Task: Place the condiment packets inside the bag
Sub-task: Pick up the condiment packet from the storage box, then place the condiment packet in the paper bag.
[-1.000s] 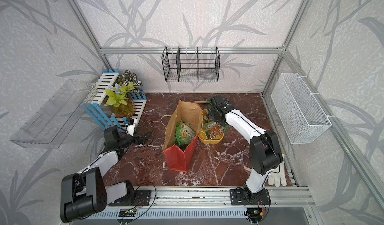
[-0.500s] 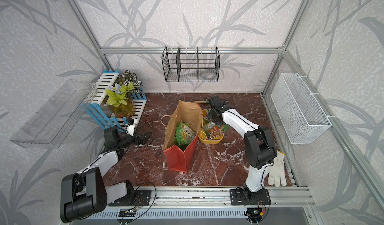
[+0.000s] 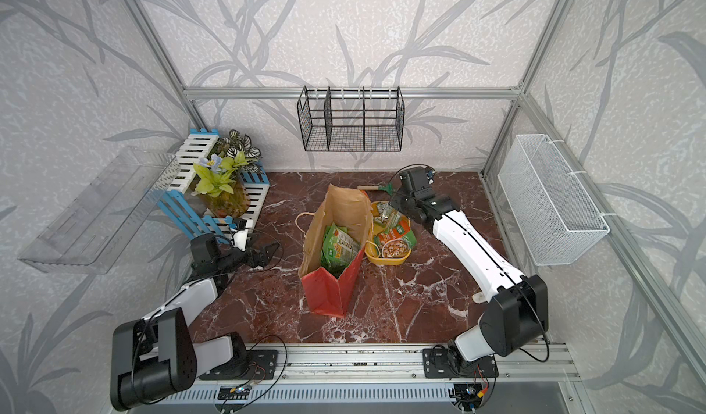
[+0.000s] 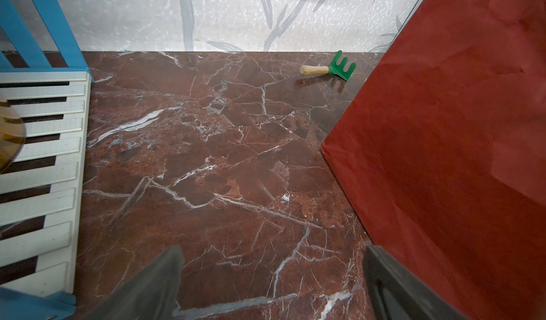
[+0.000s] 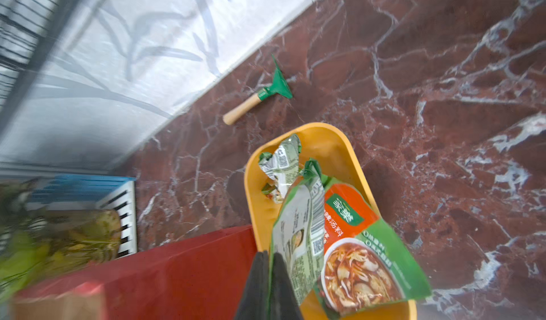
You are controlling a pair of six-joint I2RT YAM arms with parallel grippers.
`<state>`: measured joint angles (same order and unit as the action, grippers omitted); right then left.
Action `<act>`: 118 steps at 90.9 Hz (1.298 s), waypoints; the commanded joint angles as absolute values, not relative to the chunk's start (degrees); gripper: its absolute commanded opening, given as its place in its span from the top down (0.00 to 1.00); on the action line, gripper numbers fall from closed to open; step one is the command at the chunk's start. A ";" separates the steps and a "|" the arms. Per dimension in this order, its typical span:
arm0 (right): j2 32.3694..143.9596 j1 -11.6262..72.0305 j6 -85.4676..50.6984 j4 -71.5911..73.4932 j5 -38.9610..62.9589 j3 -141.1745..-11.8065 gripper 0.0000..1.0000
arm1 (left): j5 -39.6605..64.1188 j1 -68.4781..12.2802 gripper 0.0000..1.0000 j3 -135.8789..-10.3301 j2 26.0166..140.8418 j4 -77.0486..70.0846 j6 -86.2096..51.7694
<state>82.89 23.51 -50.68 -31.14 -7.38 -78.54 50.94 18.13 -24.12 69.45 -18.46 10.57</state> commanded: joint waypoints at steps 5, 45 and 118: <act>76.74 23.63 -45.94 -33.68 -8.75 -79.90 1.00 | 52.14 18.29 0.00 -24.01 68.92 -18.36 11.43; 78.03 45.51 -30.13 -43.29 -23.82 -102.44 1.00 | 52.13 18.32 0.00 -24.01 68.74 -18.16 11.34; 89.60 56.51 -28.72 -44.08 -23.64 -106.38 1.00 | 49.48 20.26 0.00 -24.09 68.38 -20.61 7.47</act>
